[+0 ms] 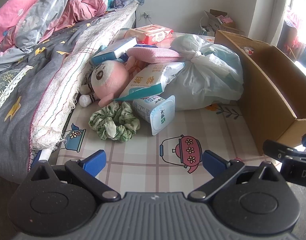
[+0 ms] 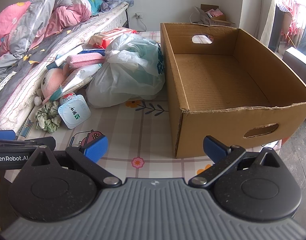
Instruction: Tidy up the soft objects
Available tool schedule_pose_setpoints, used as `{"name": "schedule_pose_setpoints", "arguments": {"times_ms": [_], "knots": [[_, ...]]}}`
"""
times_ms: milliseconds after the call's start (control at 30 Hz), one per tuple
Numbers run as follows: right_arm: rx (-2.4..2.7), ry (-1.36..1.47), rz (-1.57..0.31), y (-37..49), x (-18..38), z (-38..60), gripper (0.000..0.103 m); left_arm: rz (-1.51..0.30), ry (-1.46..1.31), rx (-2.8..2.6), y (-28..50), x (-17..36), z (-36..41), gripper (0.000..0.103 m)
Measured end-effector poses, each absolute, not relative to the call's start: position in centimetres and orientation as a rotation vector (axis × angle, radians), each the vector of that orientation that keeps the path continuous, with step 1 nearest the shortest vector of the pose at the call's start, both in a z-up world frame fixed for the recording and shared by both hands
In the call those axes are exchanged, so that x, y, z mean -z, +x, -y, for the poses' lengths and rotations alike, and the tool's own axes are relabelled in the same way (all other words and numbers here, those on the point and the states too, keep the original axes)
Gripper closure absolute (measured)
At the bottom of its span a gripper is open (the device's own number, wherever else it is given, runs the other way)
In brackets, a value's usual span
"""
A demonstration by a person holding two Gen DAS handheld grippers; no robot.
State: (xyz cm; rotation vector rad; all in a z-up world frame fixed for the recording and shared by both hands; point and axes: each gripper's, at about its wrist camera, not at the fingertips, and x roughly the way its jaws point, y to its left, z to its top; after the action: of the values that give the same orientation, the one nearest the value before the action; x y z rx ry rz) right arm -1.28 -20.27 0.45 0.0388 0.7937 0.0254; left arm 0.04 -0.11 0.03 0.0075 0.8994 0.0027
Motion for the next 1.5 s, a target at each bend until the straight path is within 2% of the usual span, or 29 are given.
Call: {"name": "schedule_pose_setpoints", "arguments": {"times_ms": [1500], "knots": [[-0.023,0.039,-0.818,-0.7,0.3,19.9,0.001,-0.917,0.003,0.002,0.2,1.0,-0.3,0.001]]}}
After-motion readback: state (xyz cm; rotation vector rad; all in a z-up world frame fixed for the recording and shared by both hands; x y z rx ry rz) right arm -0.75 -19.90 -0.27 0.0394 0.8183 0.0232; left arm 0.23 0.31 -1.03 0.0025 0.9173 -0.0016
